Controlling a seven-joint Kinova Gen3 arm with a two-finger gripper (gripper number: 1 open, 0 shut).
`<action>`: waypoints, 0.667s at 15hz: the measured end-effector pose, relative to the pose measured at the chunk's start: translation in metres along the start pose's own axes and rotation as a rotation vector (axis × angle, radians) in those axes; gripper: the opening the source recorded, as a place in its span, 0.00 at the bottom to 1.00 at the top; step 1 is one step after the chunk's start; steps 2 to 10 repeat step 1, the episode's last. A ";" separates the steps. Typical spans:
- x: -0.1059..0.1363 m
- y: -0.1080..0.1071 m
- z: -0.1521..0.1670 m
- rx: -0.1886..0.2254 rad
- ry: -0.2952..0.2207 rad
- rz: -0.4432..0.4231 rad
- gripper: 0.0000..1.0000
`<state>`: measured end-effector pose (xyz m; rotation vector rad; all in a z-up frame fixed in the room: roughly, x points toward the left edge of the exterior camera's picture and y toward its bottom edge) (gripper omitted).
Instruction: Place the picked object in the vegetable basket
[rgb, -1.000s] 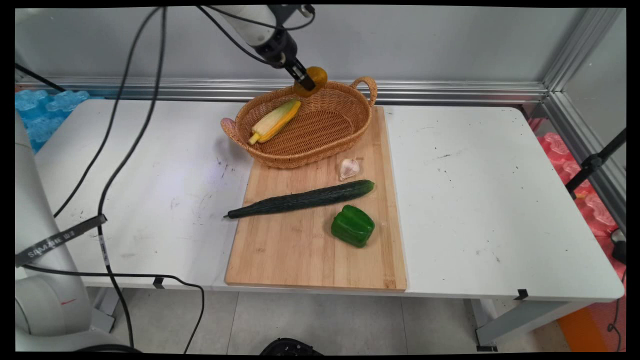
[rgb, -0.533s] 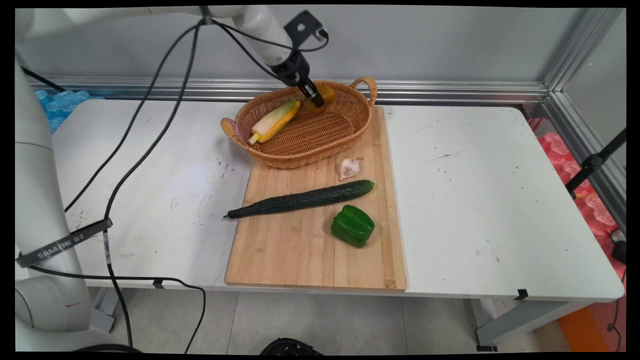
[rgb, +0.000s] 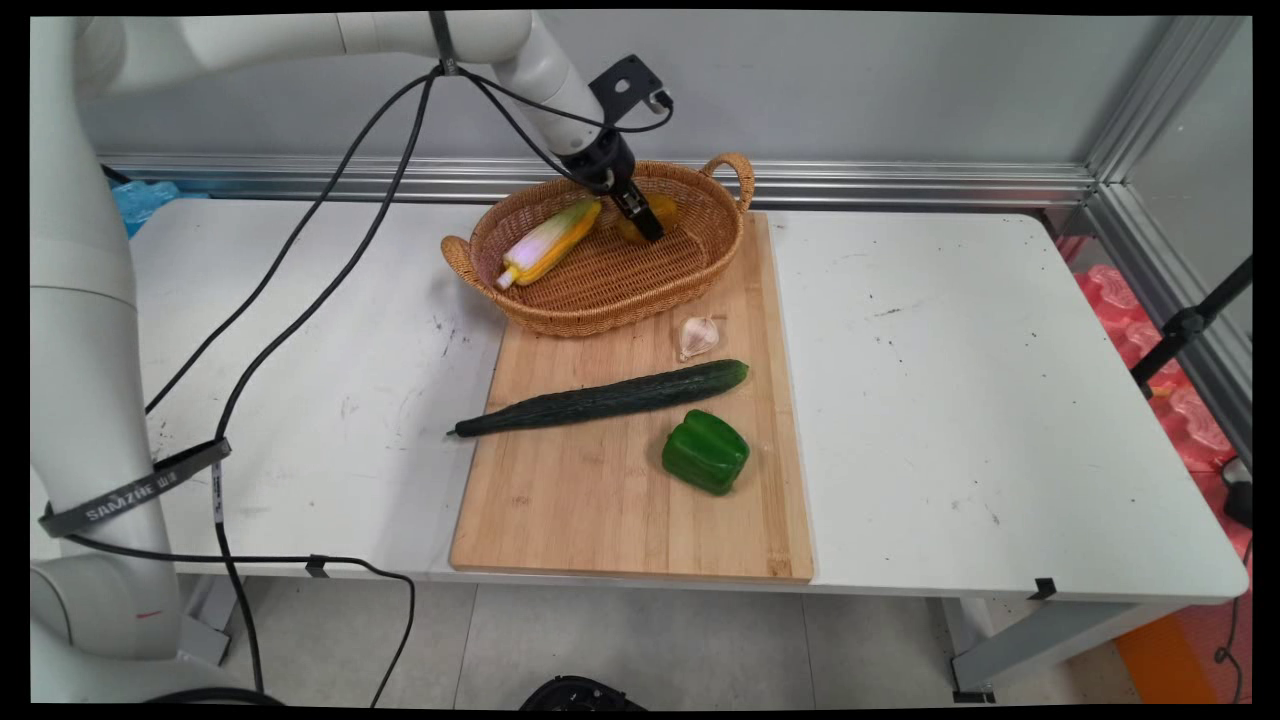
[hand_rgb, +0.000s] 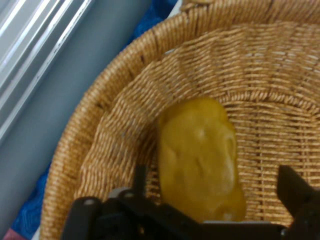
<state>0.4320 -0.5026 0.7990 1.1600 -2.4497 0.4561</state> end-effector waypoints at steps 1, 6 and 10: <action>0.002 0.000 -0.002 -0.004 0.006 0.010 1.00; 0.002 0.000 -0.002 -0.004 0.006 0.010 1.00; 0.002 0.000 -0.002 -0.004 0.006 0.010 1.00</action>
